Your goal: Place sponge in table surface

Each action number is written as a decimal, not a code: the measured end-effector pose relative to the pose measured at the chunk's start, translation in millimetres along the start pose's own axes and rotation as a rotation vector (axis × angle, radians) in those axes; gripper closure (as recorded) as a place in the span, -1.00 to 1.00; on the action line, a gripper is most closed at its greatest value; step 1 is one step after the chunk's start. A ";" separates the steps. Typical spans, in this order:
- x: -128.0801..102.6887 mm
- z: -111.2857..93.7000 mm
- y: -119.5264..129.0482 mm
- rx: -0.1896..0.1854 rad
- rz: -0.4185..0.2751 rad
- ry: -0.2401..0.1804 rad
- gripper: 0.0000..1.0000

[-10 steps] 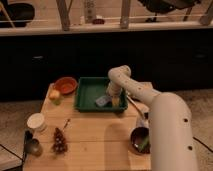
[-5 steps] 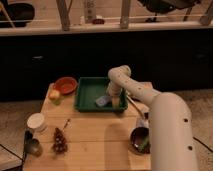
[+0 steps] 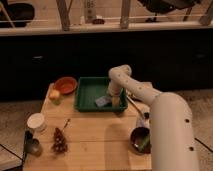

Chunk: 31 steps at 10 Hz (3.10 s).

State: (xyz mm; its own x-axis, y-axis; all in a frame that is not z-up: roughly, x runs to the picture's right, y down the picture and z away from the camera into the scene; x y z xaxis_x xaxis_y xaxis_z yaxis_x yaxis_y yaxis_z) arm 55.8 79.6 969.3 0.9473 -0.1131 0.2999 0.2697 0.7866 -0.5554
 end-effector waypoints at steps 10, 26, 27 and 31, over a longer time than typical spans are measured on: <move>-12.4 -9.2 -2.5 -0.003 -0.095 -0.017 -0.60; -37.1 0.3 -12.4 -0.049 -0.173 -0.030 1.00; -37.1 0.0 -11.9 -0.049 -0.174 -0.029 1.00; -40.8 -21.8 -5.2 -0.024 -0.191 -0.015 1.00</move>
State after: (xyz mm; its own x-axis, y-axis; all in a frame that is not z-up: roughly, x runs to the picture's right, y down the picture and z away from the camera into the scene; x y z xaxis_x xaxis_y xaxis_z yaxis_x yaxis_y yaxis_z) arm 19.6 67.0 943.1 0.8759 -0.2495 0.4129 0.4483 0.7372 -0.5056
